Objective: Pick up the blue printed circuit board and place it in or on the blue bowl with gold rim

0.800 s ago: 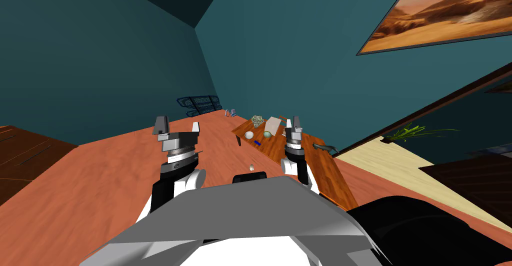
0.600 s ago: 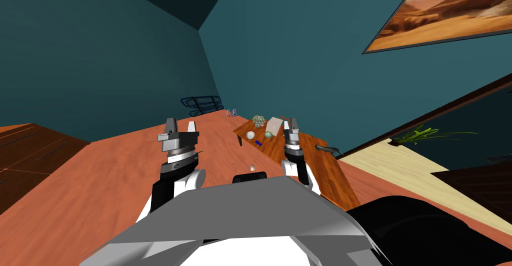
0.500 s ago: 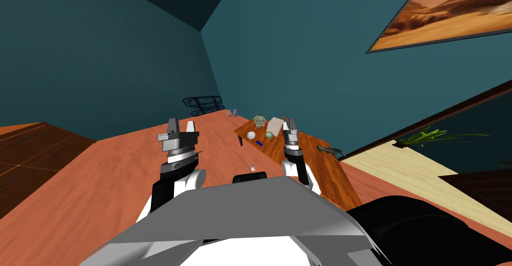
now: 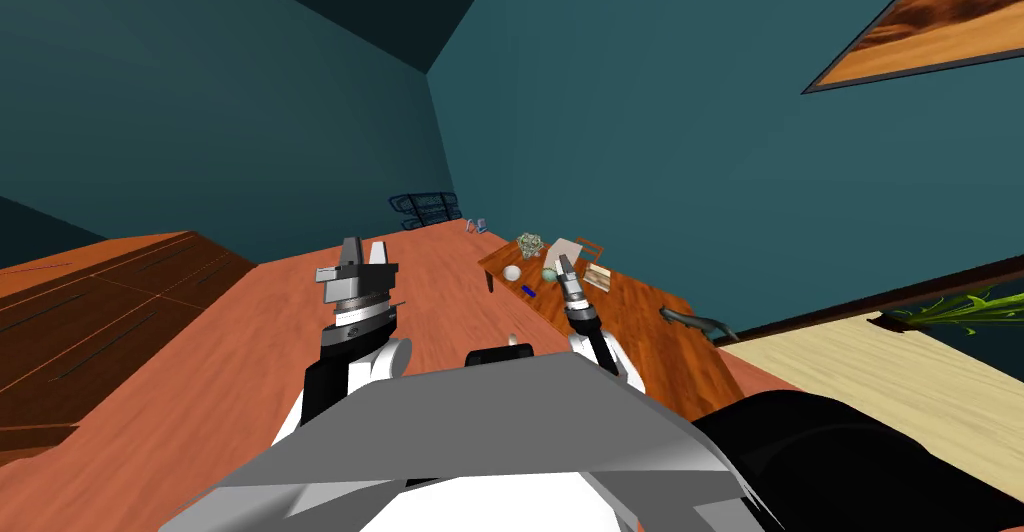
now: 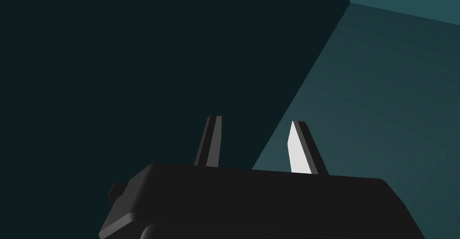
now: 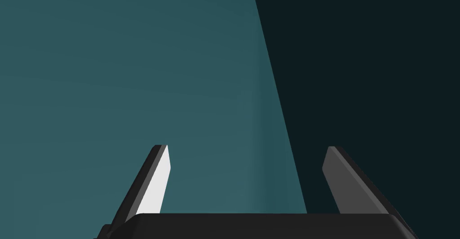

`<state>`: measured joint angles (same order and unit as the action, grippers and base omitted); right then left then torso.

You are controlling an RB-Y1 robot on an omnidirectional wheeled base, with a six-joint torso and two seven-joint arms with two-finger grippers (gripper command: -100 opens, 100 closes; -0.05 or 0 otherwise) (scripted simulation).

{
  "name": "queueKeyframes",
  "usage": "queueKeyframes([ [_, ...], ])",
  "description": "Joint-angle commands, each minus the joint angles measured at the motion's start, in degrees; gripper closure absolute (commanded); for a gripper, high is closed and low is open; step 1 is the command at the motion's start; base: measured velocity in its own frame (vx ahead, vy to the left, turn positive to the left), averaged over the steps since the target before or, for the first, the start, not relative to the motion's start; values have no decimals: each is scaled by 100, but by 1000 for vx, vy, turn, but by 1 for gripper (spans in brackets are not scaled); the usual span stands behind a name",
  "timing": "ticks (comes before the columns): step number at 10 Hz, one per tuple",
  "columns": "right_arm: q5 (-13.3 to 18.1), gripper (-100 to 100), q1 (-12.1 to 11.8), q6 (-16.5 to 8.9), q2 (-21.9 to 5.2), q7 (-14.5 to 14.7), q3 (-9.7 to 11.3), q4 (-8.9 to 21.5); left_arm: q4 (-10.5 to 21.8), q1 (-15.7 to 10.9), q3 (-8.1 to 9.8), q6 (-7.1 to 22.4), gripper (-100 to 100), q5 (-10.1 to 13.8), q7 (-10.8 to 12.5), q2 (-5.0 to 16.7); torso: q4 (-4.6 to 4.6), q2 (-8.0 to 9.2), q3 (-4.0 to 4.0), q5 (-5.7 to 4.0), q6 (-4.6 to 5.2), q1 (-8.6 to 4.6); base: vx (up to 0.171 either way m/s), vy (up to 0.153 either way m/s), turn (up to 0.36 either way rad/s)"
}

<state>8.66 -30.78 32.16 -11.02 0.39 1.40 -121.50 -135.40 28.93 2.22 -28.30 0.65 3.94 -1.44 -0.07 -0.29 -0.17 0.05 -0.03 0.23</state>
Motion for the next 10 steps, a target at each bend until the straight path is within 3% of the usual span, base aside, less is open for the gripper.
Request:
queueKeyframes([
  [1,26,-100,-33,-38,-176,-113,-39,166,0,0,0,0,0,0,0,0,0,0,0,0,0,0,65,32,59],
  [5,398,-100,-230,-21,-750,-428,94,865,0,0,0,0,0,0,0,0,2,8,5,0,3,-2,57,56,150],
  [10,721,-100,-343,-21,-1093,-642,220,1565,0,0,0,0,0,0,0,0,2,6,3,0,2,-3,64,41,118],
])
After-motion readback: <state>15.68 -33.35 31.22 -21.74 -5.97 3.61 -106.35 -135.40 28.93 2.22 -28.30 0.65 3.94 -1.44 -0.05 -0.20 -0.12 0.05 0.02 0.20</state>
